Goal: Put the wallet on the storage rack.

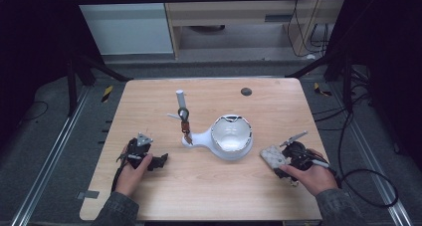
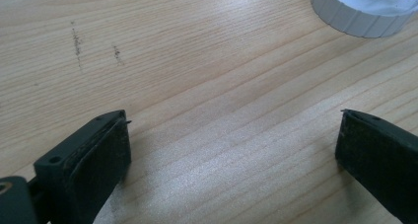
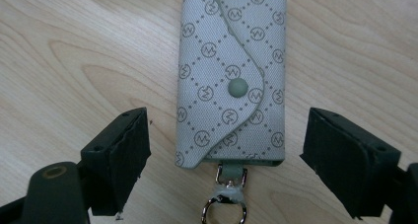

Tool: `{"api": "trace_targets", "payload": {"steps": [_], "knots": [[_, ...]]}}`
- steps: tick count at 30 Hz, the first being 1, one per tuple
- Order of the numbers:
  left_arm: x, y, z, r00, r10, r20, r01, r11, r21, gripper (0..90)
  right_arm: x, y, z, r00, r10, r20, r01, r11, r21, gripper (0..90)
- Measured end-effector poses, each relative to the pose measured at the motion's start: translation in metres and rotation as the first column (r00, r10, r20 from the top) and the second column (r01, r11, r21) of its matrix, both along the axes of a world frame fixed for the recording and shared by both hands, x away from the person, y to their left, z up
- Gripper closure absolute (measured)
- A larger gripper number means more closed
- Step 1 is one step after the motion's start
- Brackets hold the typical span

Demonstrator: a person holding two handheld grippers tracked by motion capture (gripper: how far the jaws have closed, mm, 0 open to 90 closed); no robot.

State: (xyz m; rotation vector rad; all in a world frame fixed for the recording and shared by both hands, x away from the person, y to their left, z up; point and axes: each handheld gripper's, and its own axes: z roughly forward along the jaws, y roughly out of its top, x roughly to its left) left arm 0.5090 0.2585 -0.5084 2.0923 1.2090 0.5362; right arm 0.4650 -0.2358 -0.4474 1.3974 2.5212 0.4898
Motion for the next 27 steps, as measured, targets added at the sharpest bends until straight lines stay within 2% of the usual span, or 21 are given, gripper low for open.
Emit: {"api": "trace_targets", "payload": {"steps": [6,12,15,27], "knots": [[0.000,0.000,0.000,1.0000,-0.001,-0.001,0.001,1.0000,-0.001,0.0,0.008,0.001,-0.008,0.9986,-0.020,-0.049,0.019,0.9998,-0.006,21.3],[0.000,0.000,0.000,1.0000,-0.003,-0.002,0.003,1.0000,-0.002,0.0,0.012,0.001,-0.012,0.9977,-0.023,-0.064,0.022,0.9996,-0.015,22.6],[0.000,0.000,0.000,1.0000,-0.005,-0.001,0.005,1.0000,-0.002,0.0,0.012,0.000,-0.014,0.9961,-0.035,-0.081,0.035,0.9994,-0.004,23.3],[0.000,-0.001,0.000,1.0000,-0.009,-0.002,0.009,1.0000,-0.003,0.0,0.013,0.000,-0.022,0.9956,-0.030,-0.088,0.028,0.9993,-0.024,24.7]]}}
